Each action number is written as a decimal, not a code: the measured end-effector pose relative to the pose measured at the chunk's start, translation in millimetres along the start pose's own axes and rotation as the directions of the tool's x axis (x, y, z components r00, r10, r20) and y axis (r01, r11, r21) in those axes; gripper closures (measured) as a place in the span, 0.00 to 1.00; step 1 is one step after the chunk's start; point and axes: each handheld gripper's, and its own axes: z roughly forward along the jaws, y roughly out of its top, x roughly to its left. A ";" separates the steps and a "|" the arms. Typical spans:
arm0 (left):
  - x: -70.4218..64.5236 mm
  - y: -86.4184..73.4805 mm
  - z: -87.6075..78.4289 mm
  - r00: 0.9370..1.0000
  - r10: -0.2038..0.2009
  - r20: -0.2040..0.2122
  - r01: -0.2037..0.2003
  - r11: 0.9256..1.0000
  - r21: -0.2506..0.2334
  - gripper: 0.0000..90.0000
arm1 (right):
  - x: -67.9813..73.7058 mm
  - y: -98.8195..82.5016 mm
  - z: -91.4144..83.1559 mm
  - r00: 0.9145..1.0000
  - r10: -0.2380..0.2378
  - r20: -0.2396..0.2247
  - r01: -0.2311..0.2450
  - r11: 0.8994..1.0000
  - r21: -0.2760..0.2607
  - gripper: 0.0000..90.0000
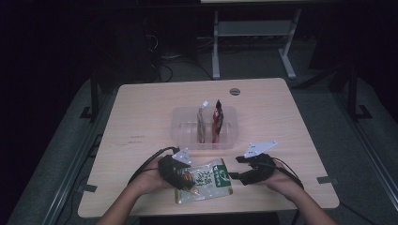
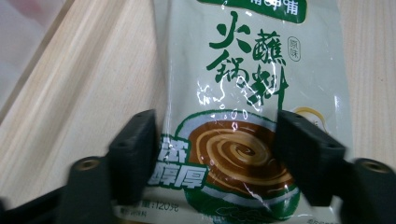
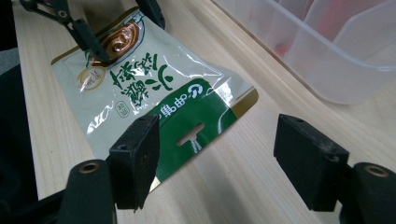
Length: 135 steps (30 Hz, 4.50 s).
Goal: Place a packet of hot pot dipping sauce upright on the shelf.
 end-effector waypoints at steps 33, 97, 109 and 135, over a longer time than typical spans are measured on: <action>12.5 -4.5 -28.8 0.991 -0.129 0.040 0.133 0.978 -0.162 1.00 | -10.2 8.9 -10.5 0.997 0.055 -0.045 -0.055 0.998 -0.001 0.15; 5.8 -4.9 -81.3 0.996 -0.086 -0.014 0.074 0.918 -0.389 0.99 | -13.9 63.3 33.8 0.884 -0.008 -0.467 -0.046 0.993 -0.105 0.98; 7.3 -10.3 -86.7 0.990 -0.123 -0.068 0.084 0.908 -0.409 0.77 | -13.6 64.3 30.3 0.883 -0.016 -0.469 -0.043 0.993 -0.114 1.00; -3.2 24.4 -60.0 0.995 -0.095 -0.036 0.071 0.903 -0.423 1.00 | 5.8 76.0 19.7 0.825 -0.080 -0.559 -0.038 0.979 -0.198 1.00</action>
